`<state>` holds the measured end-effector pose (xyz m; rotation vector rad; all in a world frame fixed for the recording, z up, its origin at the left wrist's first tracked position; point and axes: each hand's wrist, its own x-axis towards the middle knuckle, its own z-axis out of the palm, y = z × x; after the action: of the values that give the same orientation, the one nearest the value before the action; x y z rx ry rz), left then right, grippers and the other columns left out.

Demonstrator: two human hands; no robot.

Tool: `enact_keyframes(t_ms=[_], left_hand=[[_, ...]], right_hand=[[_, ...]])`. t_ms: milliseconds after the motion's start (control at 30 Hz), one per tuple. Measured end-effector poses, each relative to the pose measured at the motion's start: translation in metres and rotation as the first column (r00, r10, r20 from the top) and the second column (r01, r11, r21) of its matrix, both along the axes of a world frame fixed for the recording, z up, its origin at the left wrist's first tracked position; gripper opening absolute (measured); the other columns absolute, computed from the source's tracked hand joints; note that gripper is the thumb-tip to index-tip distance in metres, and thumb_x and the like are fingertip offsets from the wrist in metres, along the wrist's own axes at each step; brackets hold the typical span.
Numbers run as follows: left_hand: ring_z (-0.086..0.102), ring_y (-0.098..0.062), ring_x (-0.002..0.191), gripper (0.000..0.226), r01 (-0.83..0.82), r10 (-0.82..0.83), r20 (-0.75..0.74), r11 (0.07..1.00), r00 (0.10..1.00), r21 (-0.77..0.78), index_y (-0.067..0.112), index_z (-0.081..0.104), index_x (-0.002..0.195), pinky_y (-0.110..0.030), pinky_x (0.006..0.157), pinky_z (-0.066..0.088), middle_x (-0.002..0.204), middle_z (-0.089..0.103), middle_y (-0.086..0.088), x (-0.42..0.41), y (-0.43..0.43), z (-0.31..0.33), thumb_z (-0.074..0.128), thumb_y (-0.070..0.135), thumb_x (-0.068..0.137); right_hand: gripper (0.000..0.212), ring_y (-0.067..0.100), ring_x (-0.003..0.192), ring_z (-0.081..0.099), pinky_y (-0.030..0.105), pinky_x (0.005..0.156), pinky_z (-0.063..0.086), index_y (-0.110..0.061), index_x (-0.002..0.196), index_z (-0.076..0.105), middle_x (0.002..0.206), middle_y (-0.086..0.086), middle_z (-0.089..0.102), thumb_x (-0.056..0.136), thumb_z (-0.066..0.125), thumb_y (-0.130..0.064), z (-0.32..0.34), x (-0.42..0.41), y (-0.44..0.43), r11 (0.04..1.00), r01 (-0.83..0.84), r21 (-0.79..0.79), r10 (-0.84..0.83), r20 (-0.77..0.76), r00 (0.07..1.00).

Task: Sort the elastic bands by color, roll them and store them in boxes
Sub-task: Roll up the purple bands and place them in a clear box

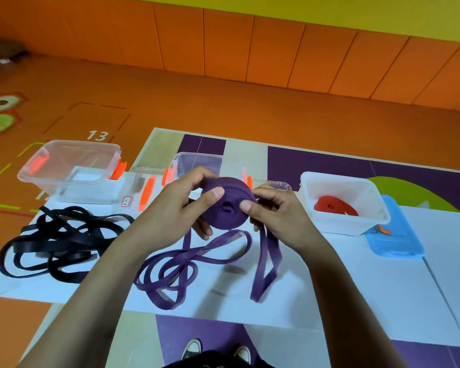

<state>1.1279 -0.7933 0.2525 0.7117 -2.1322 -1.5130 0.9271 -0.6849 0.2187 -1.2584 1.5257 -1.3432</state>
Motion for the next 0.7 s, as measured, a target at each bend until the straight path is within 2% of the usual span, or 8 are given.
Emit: enact_keyframes(t_ms=[100, 200, 300, 367, 433, 567, 633, 700], left_hand=[[0.071, -0.041, 0.060, 0.020, -0.080, 0.091, -0.114, 0.991, 0.989, 0.104, 0.017, 0.051, 0.112, -0.050, 0.061, 0.063, 0.106, 0.067, -0.006, -0.004, 0.003, -0.004, 0.050, 0.033, 0.101], [0.073, -0.042, 0.066, 0.016, -0.135, 0.173, -0.178, 0.969, 0.969, 0.207, 0.018, 0.049, 0.114, -0.048, 0.067, 0.064, 0.108, 0.071, -0.009, -0.010, 0.009, -0.006, 0.045, 0.029, 0.103], [0.075, -0.044, 0.079, 0.015, -0.116, 0.192, -0.180, 0.926, 0.965, 0.360, 0.019, 0.047, 0.116, -0.051, 0.074, 0.063, 0.117, 0.071, -0.009, -0.015, 0.017, -0.011, 0.042, 0.029, 0.105], [0.075, -0.044, 0.082, 0.010, -0.110, 0.175, -0.124, 0.904, 0.977, 0.413, 0.016, 0.047, 0.113, -0.054, 0.070, 0.063, 0.119, 0.069, -0.015, -0.014, 0.016, -0.012, 0.039, 0.019, 0.109], [0.074, -0.039, 0.077, 0.011, -0.141, 0.148, 0.001, 0.934, 0.989, 0.328, 0.013, 0.052, 0.107, -0.052, 0.063, 0.063, 0.109, 0.068, -0.017, -0.005, 0.008, -0.010, 0.042, 0.016, 0.109], [0.067, -0.032, 0.063, 0.023, -0.116, 0.122, 0.170, 0.992, 0.978, -0.049, 0.027, 0.065, 0.101, -0.042, 0.057, 0.059, 0.096, 0.068, 0.005, 0.009, -0.009, 0.001, 0.060, 0.049, 0.097], [0.064, -0.038, 0.057, 0.027, -0.044, 0.052, 0.186, 0.998, 0.981, -0.047, 0.030, 0.066, 0.106, -0.041, 0.052, 0.057, 0.093, 0.069, 0.004, 0.009, -0.012, 0.008, 0.062, 0.052, 0.091], [0.066, -0.039, 0.055, 0.028, 0.022, -0.021, 0.173, 1.000, 0.985, -0.005, 0.023, 0.066, 0.109, -0.045, 0.051, 0.059, 0.093, 0.070, -0.003, 0.008, -0.013, 0.010, 0.061, 0.045, 0.092]], right_hand=[[0.017, 0.016, 0.063, 0.061, 0.023, 0.065, 0.050, -0.010, 0.094, 0.074, 0.069, 0.009, 0.064, 0.092, 0.070, -0.026, -0.009, 0.001, 0.006, 0.999, 0.025, 0.033, -0.028, 0.109, 0.994], [0.020, 0.014, 0.063, 0.061, 0.022, 0.066, 0.050, -0.012, 0.097, 0.073, 0.068, 0.011, 0.064, 0.094, 0.067, -0.031, -0.014, 0.007, 0.005, 0.995, 0.095, 0.024, -0.098, 0.134, 0.986], [0.033, 0.013, 0.060, 0.053, 0.021, 0.060, 0.045, -0.017, 0.112, 0.074, 0.063, 0.008, 0.059, 0.092, 0.062, -0.041, -0.011, 0.009, 0.001, 0.990, 0.142, 0.009, -0.141, 0.157, 0.977], [0.029, 0.013, 0.059, 0.048, 0.023, 0.059, 0.042, -0.021, 0.118, 0.073, 0.061, 0.002, 0.054, 0.096, 0.062, -0.037, -0.011, 0.005, 0.000, 0.991, 0.135, 0.013, -0.135, 0.116, 0.984], [0.022, 0.012, 0.059, 0.044, 0.020, 0.060, 0.040, -0.018, 0.119, 0.073, 0.061, -0.008, 0.052, 0.101, 0.061, -0.024, -0.013, -0.001, 0.001, 0.995, 0.103, 0.011, -0.103, 0.077, 0.992], [0.019, 0.002, 0.055, 0.050, 0.011, 0.061, 0.042, -0.003, 0.116, 0.072, 0.063, -0.019, 0.061, 0.098, 0.063, -0.006, -0.005, -0.002, 0.001, 0.998, -0.054, 0.033, 0.052, 0.041, 0.998], [0.020, -0.001, 0.057, 0.059, 0.009, 0.061, 0.045, 0.001, 0.115, 0.072, 0.064, -0.018, 0.065, 0.096, 0.065, -0.001, 0.000, 0.000, -0.001, 0.994, -0.107, 0.037, 0.105, 0.050, 0.993], [0.018, 0.000, 0.057, 0.060, 0.010, 0.062, 0.045, 0.001, 0.111, 0.073, 0.067, -0.017, 0.066, 0.094, 0.068, -0.003, 0.002, -0.001, -0.002, 0.995, -0.103, 0.019, 0.101, 0.063, 0.993]])
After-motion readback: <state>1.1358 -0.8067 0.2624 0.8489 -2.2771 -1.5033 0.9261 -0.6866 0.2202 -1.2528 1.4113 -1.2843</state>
